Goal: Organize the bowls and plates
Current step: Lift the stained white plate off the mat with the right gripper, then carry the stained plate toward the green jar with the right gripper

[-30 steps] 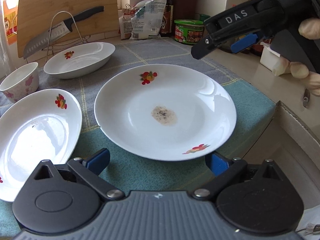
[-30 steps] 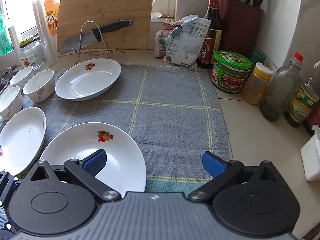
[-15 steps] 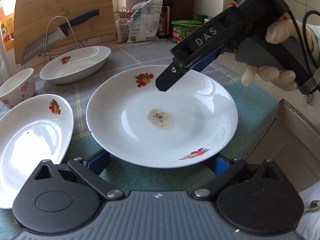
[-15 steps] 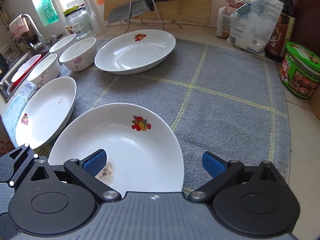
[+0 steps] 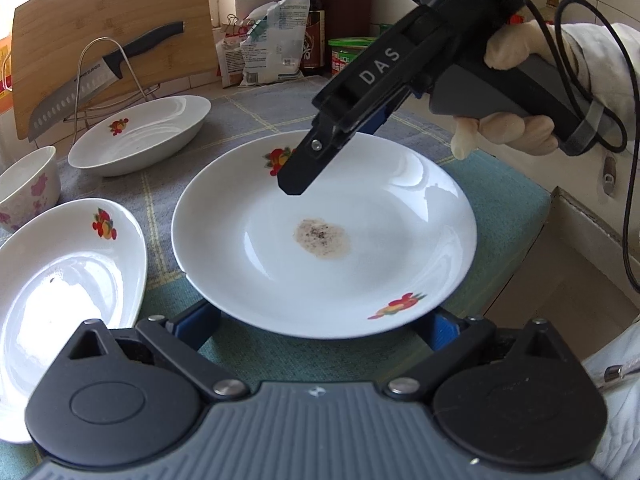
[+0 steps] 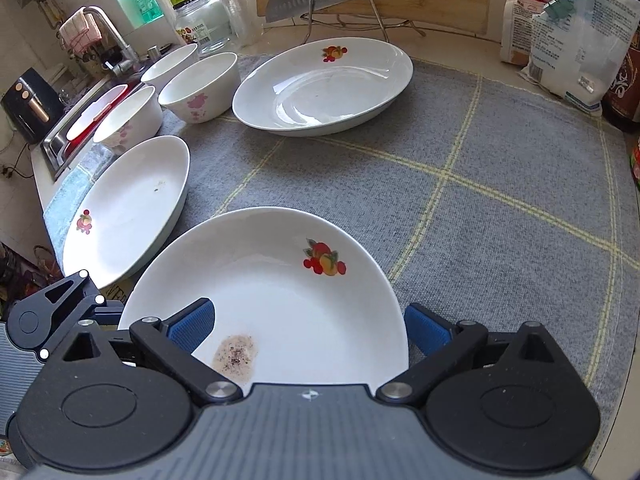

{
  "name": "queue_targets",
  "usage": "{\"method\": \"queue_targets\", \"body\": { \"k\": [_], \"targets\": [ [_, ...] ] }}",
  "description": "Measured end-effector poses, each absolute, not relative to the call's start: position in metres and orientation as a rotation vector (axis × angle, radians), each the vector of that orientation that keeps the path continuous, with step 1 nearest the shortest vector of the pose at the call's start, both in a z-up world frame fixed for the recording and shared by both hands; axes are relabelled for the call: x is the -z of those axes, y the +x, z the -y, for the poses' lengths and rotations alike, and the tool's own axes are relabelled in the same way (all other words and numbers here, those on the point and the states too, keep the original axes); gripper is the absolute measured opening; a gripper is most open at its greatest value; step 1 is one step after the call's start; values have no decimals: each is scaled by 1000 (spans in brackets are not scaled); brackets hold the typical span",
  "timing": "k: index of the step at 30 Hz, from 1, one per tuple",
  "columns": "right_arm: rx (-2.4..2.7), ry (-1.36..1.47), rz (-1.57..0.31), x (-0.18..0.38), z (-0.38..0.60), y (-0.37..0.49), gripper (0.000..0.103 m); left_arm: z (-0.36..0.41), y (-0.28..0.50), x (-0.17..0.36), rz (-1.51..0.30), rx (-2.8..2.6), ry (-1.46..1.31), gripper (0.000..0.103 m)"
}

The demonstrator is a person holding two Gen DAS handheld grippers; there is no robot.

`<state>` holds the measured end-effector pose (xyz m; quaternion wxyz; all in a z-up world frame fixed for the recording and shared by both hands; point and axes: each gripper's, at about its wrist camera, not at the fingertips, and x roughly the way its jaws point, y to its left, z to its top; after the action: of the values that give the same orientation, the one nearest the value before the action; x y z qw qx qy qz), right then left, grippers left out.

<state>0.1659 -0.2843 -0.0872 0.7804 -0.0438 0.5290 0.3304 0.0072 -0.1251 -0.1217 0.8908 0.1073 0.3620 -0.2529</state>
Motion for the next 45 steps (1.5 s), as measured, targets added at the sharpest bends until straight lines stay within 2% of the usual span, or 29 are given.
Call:
{"method": "queue_targets", "body": {
  "k": [6,13,31,45],
  "targets": [
    [-735,-113,-1173,88,283,170,92,124,9,120,-746,551,252,101],
    [-763,-118,-1188,88,283,175,90,120,14,122,-744,589,249,101],
    [-831,-126,-1246,87,286,181,90,122,17,122,-748,611,272,100],
    [-826,-127,-1206,78,301,188,90,129,29,112,-745,618,274,100]
  ]
}}
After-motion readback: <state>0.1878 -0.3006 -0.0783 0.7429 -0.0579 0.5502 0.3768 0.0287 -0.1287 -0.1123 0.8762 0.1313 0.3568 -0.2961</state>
